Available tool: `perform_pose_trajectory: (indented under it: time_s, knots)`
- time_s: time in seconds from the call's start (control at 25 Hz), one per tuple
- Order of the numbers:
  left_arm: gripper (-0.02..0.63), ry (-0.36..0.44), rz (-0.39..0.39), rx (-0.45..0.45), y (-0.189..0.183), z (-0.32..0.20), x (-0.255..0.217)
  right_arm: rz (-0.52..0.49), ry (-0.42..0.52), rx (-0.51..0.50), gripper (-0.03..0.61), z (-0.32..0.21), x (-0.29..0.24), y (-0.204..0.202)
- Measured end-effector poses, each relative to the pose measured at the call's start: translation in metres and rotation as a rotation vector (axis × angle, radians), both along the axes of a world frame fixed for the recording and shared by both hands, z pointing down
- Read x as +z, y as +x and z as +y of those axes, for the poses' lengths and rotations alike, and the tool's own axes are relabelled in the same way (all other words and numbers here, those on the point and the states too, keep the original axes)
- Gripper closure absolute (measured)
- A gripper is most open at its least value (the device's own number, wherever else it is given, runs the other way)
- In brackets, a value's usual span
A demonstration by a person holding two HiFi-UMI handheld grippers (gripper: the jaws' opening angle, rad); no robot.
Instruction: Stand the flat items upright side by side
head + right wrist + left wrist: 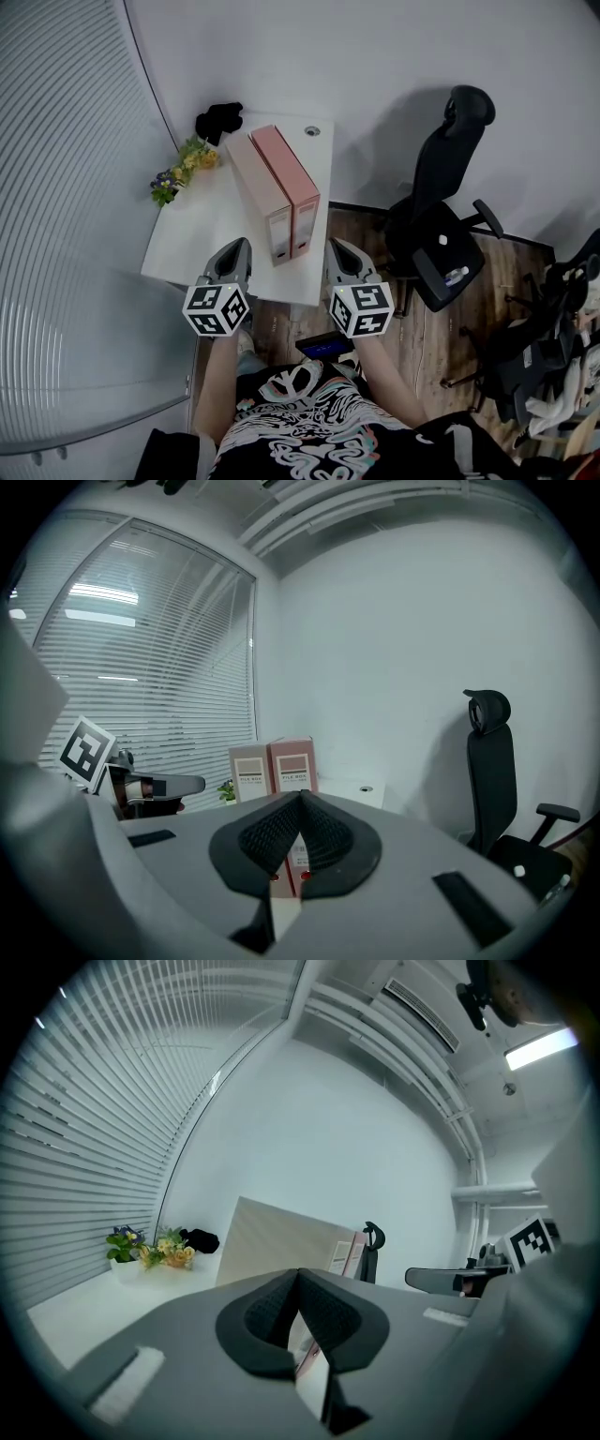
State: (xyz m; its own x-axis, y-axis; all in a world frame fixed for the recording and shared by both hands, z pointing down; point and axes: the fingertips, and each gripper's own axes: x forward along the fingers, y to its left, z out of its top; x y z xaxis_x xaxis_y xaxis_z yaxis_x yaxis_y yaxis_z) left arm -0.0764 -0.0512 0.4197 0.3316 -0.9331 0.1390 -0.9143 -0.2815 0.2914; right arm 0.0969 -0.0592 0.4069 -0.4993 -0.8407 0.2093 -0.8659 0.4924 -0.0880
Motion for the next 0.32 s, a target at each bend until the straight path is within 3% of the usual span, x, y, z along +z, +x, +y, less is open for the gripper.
perform_pose_trajectory:
  time_s: [0.32]
  knots:
    - [0.615, -0.010, -0.017, -0.003, -0.0001, -0.0004, 0.0036, -0.001, -0.005, 0.006, 0.577, -0.0029, 0.0019, 0.0051]
